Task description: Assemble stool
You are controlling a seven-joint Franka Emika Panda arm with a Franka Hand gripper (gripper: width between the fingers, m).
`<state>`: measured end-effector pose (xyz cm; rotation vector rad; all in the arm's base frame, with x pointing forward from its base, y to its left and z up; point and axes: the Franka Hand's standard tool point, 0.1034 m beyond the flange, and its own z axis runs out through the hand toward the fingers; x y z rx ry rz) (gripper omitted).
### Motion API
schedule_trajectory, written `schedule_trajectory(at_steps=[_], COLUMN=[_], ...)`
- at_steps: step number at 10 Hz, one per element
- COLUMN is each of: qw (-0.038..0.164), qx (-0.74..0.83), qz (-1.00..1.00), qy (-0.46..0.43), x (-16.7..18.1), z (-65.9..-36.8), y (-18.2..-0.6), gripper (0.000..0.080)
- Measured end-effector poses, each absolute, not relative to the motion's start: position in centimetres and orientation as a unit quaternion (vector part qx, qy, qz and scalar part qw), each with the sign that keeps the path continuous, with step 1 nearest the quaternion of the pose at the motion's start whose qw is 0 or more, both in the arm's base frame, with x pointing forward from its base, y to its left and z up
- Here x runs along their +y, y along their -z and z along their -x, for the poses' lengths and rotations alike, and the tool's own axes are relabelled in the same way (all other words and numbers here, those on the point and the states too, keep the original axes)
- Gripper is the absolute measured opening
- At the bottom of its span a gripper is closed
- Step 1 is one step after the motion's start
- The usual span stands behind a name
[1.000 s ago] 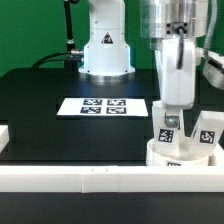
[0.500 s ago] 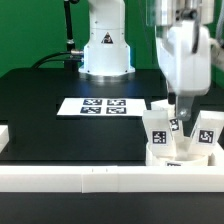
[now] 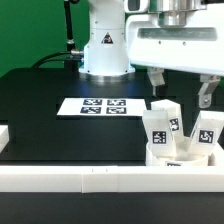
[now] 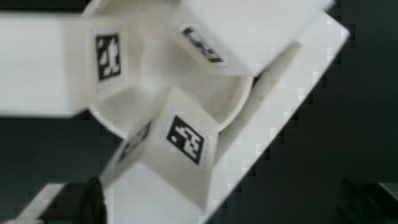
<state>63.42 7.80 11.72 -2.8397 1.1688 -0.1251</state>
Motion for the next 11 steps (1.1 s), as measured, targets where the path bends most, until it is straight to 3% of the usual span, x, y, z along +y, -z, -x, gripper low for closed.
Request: schedule_trajectory(at_steps=[3,6,11], qw=[0.024,0.012,-0.033], qx=[0.156,0.031,-0.338], qz=[0.986,0.998,0.94], qy=[0.048,0.051,0.04], x=[7.6,7.3,6.6], z=[-63.6,-63.6,-63.7], y=[-11.9,-11.8,-11.8], gripper=[0.0649,0.0649,0.0649])
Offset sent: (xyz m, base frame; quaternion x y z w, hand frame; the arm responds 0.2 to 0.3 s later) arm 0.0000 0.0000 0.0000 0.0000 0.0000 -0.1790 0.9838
